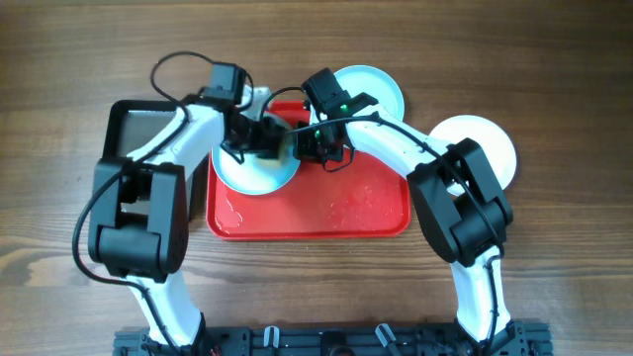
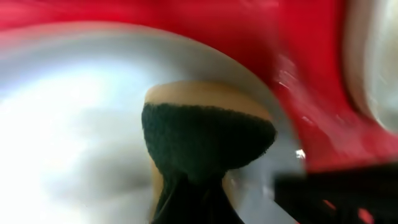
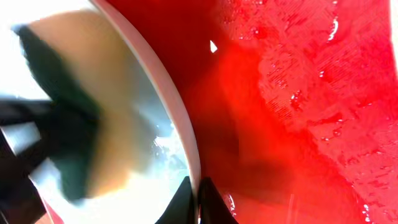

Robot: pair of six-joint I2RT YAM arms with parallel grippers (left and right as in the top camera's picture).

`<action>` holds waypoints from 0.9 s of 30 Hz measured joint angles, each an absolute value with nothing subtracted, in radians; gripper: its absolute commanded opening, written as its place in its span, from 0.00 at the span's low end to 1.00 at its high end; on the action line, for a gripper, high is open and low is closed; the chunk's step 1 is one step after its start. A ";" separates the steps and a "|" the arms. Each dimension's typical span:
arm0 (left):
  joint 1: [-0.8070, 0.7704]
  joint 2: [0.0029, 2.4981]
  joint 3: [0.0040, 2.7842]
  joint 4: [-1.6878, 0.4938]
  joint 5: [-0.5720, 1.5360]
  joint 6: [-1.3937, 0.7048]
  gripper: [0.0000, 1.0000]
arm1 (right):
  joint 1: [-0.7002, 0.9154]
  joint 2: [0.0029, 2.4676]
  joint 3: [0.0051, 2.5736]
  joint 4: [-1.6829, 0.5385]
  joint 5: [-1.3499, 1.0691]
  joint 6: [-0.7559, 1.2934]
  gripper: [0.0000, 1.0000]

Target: Clean dirty plates on tray and stack at the side

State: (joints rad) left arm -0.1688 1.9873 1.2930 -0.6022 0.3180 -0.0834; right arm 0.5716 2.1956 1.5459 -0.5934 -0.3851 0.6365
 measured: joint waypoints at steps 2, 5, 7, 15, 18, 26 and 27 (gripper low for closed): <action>-0.133 1.987 1.327 -0.628 0.220 -0.124 0.04 | 0.572 2.196 1.546 -0.593 -0.385 0.633 0.04; -0.070 1.987 1.392 -0.717 0.087 -0.172 0.04 | 0.574 2.196 1.546 -0.592 -0.390 0.627 0.04; -0.062 1.987 1.415 -0.767 0.054 -0.191 0.04 | 0.578 2.196 1.546 -0.597 -0.393 0.627 0.04; -0.056 1.953 1.521 -0.936 0.117 -0.250 0.04 | 0.580 2.157 1.545 -0.732 -0.349 0.543 0.04; -0.056 1.893 1.531 -0.937 0.141 -0.253 0.04 | 0.581 2.077 1.541 -0.801 -0.258 0.517 0.04; -0.056 1.875 1.542 -0.937 0.155 -0.259 0.04 | 0.600 1.794 1.542 -0.865 0.104 0.484 0.04; -0.056 1.875 1.542 -0.937 0.155 -0.261 0.04 | 0.615 1.787 1.542 -0.876 0.172 0.484 0.04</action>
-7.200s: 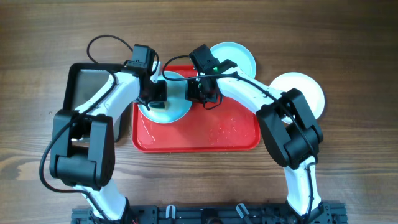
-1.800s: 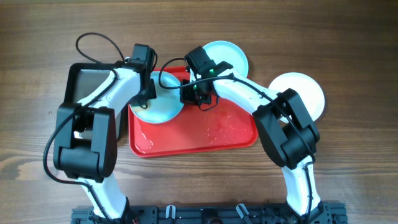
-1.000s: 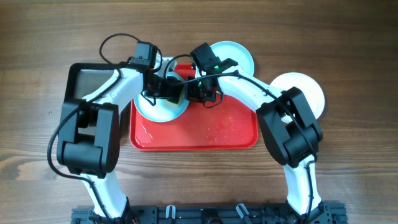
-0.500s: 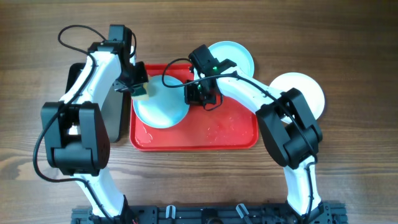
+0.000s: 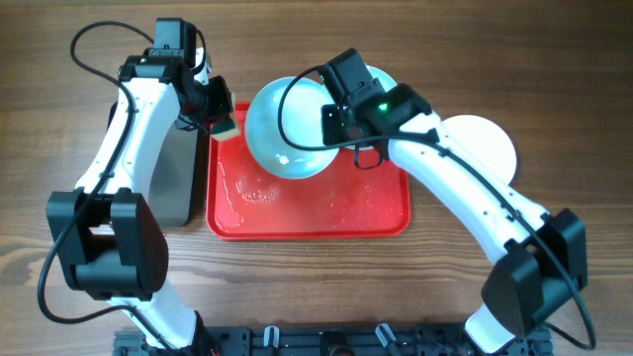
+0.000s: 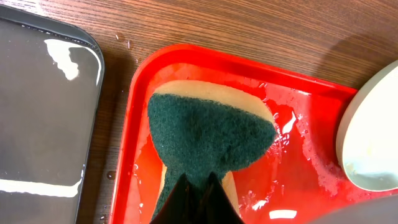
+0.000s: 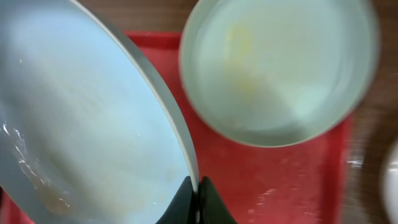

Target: Clean dirty plates on tray and stack at the side

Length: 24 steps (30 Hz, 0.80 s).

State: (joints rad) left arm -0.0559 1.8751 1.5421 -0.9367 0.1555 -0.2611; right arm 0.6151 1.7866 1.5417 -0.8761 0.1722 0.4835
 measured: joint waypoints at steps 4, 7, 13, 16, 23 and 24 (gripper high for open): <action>-0.056 1.875 1.542 -0.936 0.155 -0.262 0.04 | 0.699 1.785 1.542 -0.921 0.402 0.480 0.04; -0.056 1.875 1.542 -0.937 0.155 -0.262 0.04 | 0.763 1.785 1.541 -0.936 0.575 0.477 0.04; -0.056 1.875 1.542 -0.937 0.155 -0.262 0.04 | 0.857 1.785 1.541 -0.936 0.904 0.476 0.04; -0.056 1.875 1.542 -0.937 0.155 -0.262 0.04 | 0.901 1.785 1.541 -0.936 1.048 0.473 0.04; -0.056 1.875 1.542 -0.937 0.155 -0.262 0.04 | 1.008 1.785 1.542 -0.936 1.356 0.472 0.04; -0.056 1.875 1.542 -0.936 0.155 -0.262 0.04 | 1.020 1.785 1.541 -0.936 1.391 0.469 0.04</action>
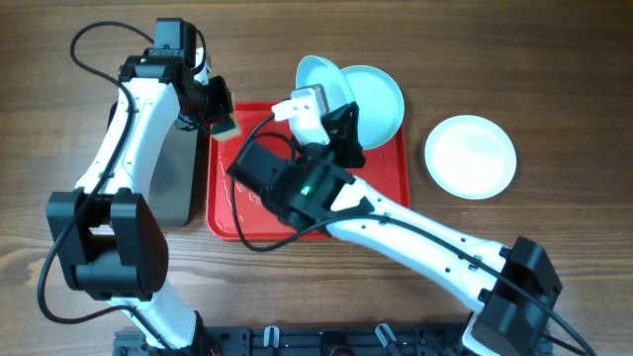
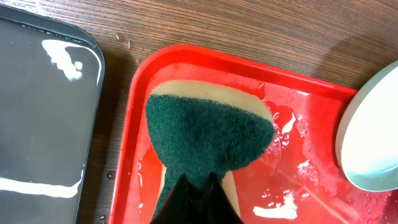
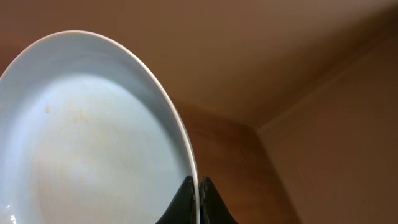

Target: Clean dirty plates on tray and stack at the side

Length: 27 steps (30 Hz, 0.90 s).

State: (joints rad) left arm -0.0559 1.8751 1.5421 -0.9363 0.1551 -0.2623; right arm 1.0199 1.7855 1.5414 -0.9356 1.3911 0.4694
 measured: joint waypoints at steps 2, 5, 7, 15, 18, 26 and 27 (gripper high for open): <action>-0.056 1.875 1.542 -0.937 0.155 -0.262 0.04 | 1.034 1.785 1.541 -0.931 1.425 0.461 0.04; -0.056 1.875 1.542 -0.936 0.155 -0.262 0.04 | 1.045 1.785 1.541 -0.928 1.461 0.447 0.04; -0.056 1.875 1.542 -0.936 0.155 -0.262 0.04 | 1.045 1.785 1.542 -0.928 1.471 0.445 0.04; -0.056 1.875 1.542 -0.936 0.155 -0.268 0.04 | 1.045 1.785 1.541 -0.928 1.479 0.443 0.04; -0.056 1.875 1.542 -0.936 0.155 -0.268 0.04 | 1.045 1.785 1.541 -0.928 1.479 0.443 0.04; -0.056 1.875 1.542 -0.937 0.155 -0.269 0.04 | 1.039 1.785 1.542 -0.928 1.266 0.443 0.04; -0.056 1.875 1.542 -0.937 0.155 -0.269 0.04 | 1.031 1.785 1.541 -0.929 1.171 0.443 0.04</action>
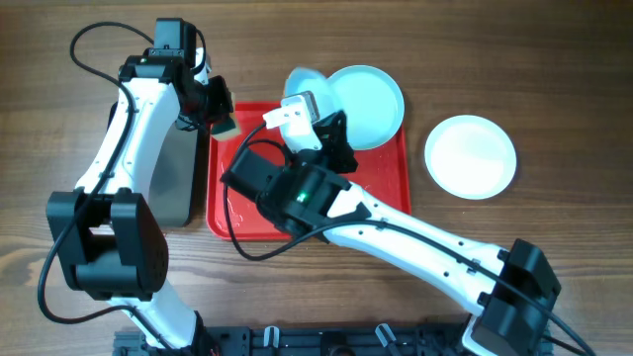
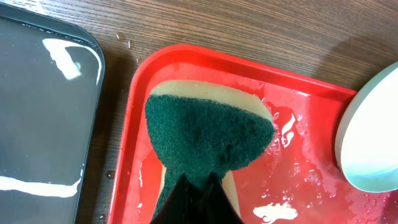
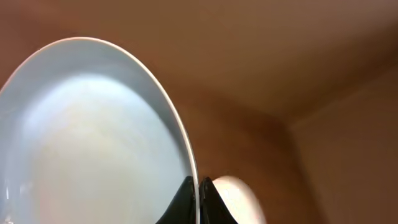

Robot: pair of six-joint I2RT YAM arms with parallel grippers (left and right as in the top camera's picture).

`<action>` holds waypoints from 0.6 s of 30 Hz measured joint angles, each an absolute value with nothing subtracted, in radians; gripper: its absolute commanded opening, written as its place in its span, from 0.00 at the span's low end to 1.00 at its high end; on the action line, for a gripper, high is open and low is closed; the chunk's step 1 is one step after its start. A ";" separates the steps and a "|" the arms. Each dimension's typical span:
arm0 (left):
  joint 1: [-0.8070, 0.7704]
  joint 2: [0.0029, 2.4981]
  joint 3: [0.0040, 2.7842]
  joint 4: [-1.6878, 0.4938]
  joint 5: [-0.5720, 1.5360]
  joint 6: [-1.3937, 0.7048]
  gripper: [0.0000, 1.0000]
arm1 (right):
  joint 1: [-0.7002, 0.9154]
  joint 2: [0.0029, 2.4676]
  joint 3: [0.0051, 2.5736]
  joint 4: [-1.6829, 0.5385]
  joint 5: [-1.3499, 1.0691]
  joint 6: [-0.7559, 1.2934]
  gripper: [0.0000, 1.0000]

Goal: Clean dirty plates on tray and stack at the side
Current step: 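Place the light-blue plate onto the white plate right of the tray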

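Observation:
My right gripper (image 3: 199, 186) is shut on the rim of a pale blue plate (image 3: 93, 137), which it holds high and tilted on edge above the far side of the red tray (image 1: 381, 213); overhead the held plate (image 1: 300, 81) shows behind the raised arm. A second pale blue plate (image 1: 374, 99) lies on the tray's far right corner. My left gripper (image 2: 199, 183) is shut on a green and yellow sponge (image 2: 208, 127) over the tray's far left corner (image 2: 186, 62). A white plate (image 1: 471, 155) lies on the table to the right of the tray.
A dark grey basin (image 2: 43, 112) with some water in it stands left of the tray, partly under my left arm. The tray floor is wet. My raised right arm covers much of the tray in the overhead view. Bare wooden table surrounds everything.
The right arm has shifted slightly left with the plate still raised on edge, and a pale blurred shape now shows low in the right wrist view. The left gripper and sponge have not moved.
The sponge in my left gripper was pressed on the plate, which my right gripper held by the rim on the tray. Then the sponge was at the tray's far left corner and the plate was lifted. Then the plate was high and on edge, as now.

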State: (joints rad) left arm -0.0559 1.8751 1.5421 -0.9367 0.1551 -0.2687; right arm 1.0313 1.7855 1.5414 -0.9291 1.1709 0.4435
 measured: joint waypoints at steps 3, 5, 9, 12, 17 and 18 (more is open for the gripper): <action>-0.056 1.875 1.542 -0.936 0.155 -0.269 0.04 | 0.974 1.785 1.542 -0.935 0.918 0.448 0.04; -0.056 1.875 1.542 -0.937 0.155 -0.269 0.04 | 0.900 1.785 1.542 -0.935 0.727 0.451 0.05; -0.056 1.875 1.542 -0.937 0.155 -0.269 0.04 | 0.696 1.785 1.541 -0.927 0.398 0.424 0.04; -0.056 1.875 1.542 -0.936 0.155 -0.269 0.04 | 0.492 1.785 1.542 -0.921 0.137 0.375 0.04; -0.056 1.875 1.542 -0.937 0.155 -0.269 0.04 | 0.177 1.785 1.541 -0.939 -0.157 0.307 0.04; -0.056 1.875 1.542 -0.937 0.155 -0.269 0.04 | 0.105 1.785 1.533 -0.940 -0.189 0.299 0.04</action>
State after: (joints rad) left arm -0.0559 1.8751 1.5421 -0.9367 0.1551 -0.2687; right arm 0.1051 1.7855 1.5333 -0.9401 -0.1890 0.2993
